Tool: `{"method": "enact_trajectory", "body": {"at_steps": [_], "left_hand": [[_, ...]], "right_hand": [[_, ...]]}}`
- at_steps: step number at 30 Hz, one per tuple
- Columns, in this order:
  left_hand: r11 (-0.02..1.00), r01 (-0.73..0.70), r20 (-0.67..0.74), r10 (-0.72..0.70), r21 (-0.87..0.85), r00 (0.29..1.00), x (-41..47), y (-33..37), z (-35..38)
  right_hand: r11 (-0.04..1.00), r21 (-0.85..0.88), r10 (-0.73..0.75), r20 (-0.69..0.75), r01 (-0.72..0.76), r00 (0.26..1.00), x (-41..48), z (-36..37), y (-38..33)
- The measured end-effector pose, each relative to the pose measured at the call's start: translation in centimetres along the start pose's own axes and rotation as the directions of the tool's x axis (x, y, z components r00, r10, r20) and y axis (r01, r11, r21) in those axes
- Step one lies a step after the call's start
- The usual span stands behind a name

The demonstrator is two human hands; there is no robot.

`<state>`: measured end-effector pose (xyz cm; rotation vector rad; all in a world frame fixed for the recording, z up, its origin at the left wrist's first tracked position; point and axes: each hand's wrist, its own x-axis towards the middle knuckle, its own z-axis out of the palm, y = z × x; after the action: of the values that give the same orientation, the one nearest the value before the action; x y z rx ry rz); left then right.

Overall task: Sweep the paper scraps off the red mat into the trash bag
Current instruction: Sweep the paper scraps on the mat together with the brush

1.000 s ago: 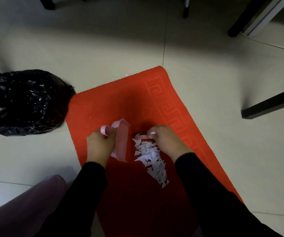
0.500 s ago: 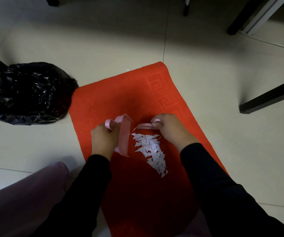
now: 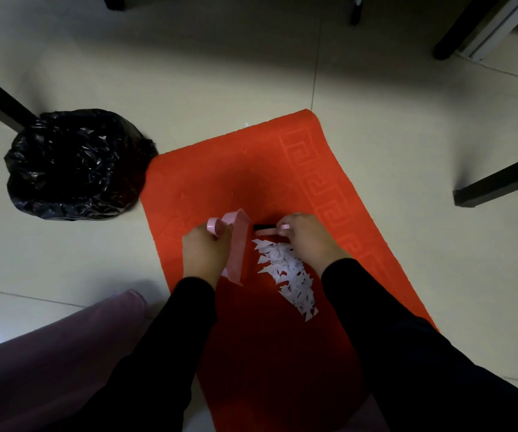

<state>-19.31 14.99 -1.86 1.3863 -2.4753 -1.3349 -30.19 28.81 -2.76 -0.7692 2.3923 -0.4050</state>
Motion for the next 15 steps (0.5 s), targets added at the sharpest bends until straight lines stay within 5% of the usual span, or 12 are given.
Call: {"method": "enact_trajectory", "body": {"at_steps": [5,15], "left_hand": [[1.0,-0.026,0.018,0.026,-0.009,1.0,-0.3,0.4,0.5],[0.998,-0.058,0.046,0.056,0.037,0.997,-1.4,0.3,1.3]], "right_hand": [[1.0,0.022,0.02,0.063,-0.022,0.998,-1.1,-1.7,-0.3],[0.999,0.041,0.015,-0.037,-0.014,0.999,-2.3,-2.1,0.1]]}}
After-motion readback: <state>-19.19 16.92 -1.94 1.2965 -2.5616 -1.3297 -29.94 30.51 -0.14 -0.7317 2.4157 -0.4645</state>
